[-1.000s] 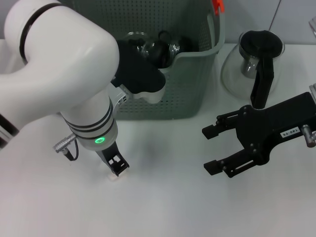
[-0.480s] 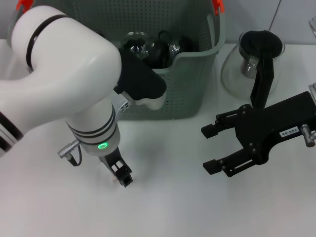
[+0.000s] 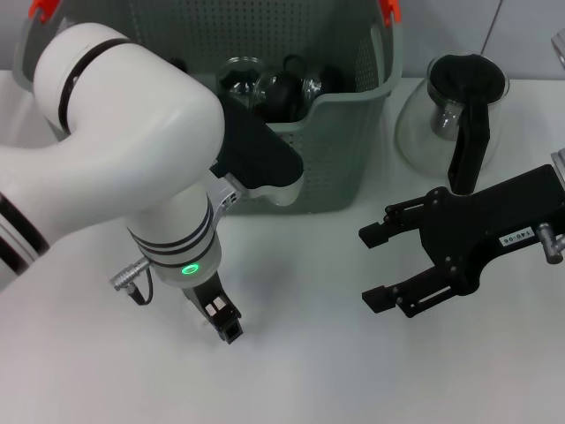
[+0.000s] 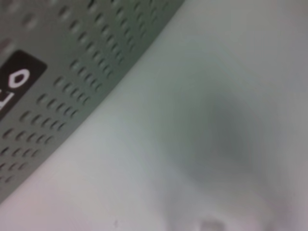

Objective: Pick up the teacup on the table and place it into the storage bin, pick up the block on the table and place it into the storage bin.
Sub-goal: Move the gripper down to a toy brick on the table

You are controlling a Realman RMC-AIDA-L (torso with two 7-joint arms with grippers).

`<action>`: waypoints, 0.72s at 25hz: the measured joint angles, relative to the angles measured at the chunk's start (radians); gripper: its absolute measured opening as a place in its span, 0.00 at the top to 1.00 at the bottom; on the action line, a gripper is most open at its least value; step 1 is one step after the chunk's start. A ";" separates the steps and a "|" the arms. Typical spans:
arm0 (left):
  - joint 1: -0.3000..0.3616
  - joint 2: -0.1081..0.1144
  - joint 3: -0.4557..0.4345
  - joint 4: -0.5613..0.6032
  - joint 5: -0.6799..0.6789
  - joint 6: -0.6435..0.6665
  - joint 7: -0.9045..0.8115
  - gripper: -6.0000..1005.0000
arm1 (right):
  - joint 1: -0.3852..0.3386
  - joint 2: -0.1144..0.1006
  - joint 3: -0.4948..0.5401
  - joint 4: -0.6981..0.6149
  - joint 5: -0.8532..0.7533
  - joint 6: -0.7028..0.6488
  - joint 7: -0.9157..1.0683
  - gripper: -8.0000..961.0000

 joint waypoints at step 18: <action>-0.016 0.000 0.002 0.039 -0.011 -0.020 0.001 0.54 | -0.002 0.002 0.002 0.000 0.000 0.009 -0.002 0.08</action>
